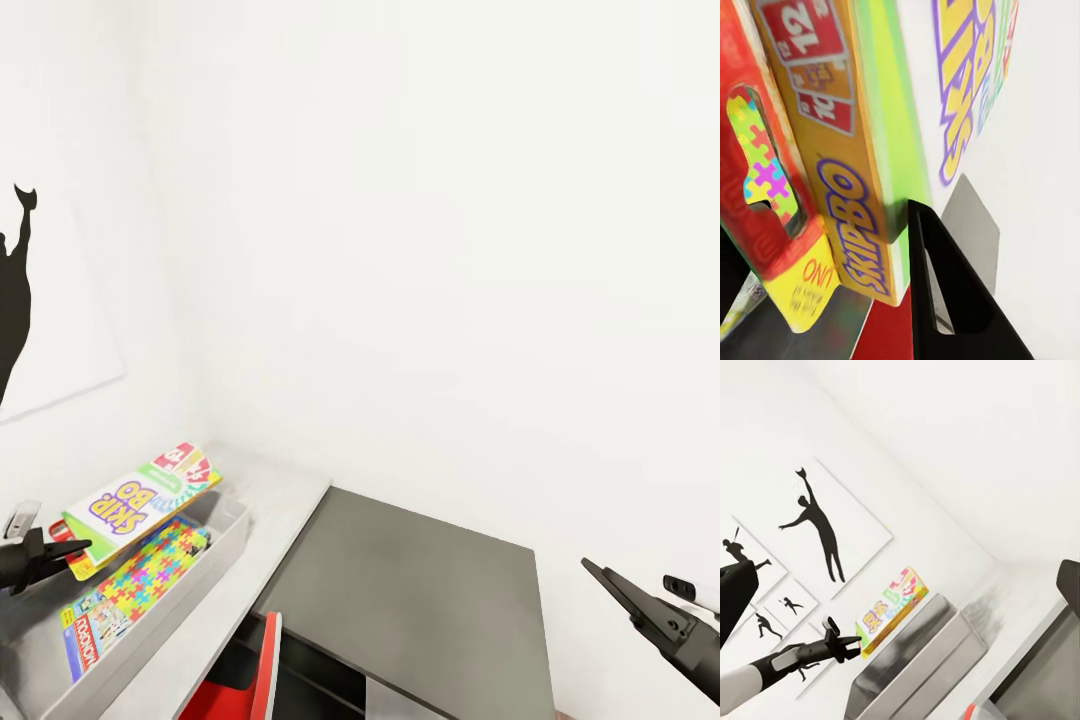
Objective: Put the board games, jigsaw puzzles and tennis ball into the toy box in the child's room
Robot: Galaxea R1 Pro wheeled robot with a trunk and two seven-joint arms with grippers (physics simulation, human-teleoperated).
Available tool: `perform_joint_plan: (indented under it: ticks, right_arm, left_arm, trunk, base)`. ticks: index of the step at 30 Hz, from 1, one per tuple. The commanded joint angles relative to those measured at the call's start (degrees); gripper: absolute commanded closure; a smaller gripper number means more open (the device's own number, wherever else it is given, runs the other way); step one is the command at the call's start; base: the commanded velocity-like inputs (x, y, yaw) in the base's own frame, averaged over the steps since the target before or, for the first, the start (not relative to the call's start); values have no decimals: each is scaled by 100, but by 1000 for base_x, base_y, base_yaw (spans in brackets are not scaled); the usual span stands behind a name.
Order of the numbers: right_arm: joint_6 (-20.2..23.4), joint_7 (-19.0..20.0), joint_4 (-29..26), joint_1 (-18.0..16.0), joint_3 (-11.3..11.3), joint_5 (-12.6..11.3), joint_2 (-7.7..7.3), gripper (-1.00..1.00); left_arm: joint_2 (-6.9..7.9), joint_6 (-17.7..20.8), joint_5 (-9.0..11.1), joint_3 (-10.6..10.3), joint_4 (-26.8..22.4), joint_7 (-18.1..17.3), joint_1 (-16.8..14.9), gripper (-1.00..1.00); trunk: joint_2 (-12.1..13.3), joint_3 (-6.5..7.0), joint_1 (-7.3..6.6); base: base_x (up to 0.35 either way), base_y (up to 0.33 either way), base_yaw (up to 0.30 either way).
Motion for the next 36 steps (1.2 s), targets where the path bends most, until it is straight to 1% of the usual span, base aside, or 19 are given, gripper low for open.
perform_joint_plan:
  ticks: [1,5,10,17,20,27,36]
  right_arm:
    - [44,-7,-2,3,-10,-36,-2,-100]
    - [50,-2,3,3,-108,-36,-1,-100]
    - [61,7,4,3,-170,-38,-1,-100]
    - [64,10,2,3,-185,-41,-1,-100]
    - [64,10,3,3,-186,-43,-1,-100]
    - [62,10,3,3,-187,-45,-8,-100]
    - [63,10,2,3,-187,-43,-10,-100]
  left_arm:
    - [-1,41,14,10,3,1,-2,100]
    - [-1,41,14,10,5,29,-2,100]
    - [-18,41,14,4,5,42,-2,100]
    - [-62,41,9,-7,5,49,-2,100]
    - [-71,41,9,-13,5,111,-2,100]
    - [-49,47,14,14,5,433,-2,100]
    - [-31,45,19,14,5,481,-2,100]
  trunk:
    - [-3,-1,2]
    - [-3,-1,2]
    - [-3,-8,2]
    - [-3,-51,2]
    - [-3,-76,2]
    - [-3,-139,2]
    - [-3,-223,2]
  base:
    - [0,0,0]
    - [0,0,0]
    - [0,0,0]
    - [0,0,0]
    - [0,0,0]
    - [0,0,0]
    - [0,0,0]
